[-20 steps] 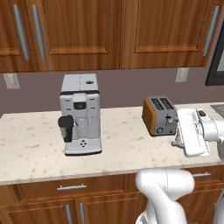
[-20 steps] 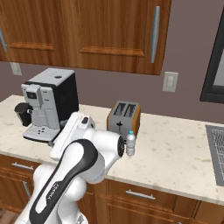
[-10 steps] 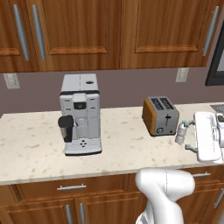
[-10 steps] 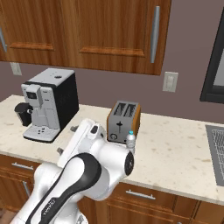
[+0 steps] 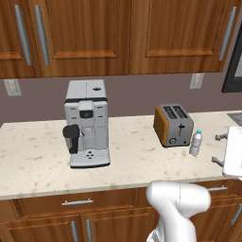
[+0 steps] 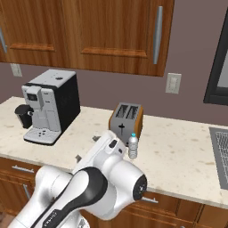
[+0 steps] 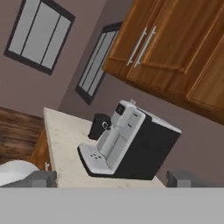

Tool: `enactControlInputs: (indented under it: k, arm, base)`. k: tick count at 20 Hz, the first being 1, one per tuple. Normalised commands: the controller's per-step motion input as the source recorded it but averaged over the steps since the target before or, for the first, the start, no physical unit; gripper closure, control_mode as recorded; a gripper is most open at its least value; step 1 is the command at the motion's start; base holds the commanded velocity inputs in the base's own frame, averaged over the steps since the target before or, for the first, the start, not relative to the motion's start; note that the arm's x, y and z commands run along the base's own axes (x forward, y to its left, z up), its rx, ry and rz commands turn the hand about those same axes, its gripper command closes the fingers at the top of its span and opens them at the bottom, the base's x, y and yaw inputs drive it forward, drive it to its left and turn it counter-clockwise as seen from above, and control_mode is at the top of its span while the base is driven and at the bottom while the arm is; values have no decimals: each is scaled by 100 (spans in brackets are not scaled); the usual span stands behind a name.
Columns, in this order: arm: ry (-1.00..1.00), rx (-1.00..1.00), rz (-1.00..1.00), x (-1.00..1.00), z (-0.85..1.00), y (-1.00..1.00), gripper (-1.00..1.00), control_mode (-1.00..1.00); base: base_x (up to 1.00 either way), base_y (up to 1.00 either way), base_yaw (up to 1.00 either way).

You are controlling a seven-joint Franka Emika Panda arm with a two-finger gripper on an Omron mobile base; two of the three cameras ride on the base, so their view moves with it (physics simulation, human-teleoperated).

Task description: Place the drinks on the dining counter in a tight cluster.

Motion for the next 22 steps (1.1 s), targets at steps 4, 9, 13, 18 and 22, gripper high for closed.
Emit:
enactControlInputs:
  k: [4,9,13,18,22]
  arm:
    - [0,2,-18,8,-18,-59,-100,-100]
    - [2,6,-13,14,-10,-62,-100,-100]
    - [8,7,-8,42,-6,-42,-100,-100]
    - [13,9,-9,42,-2,-26,-100,-100]
    - [14,10,-8,31,-19,-11,-100,-100]
  base:
    - [0,0,0]
    - [0,0,0]
    - [0,0,0]
    - [0,0,0]
    - [0,0,0]
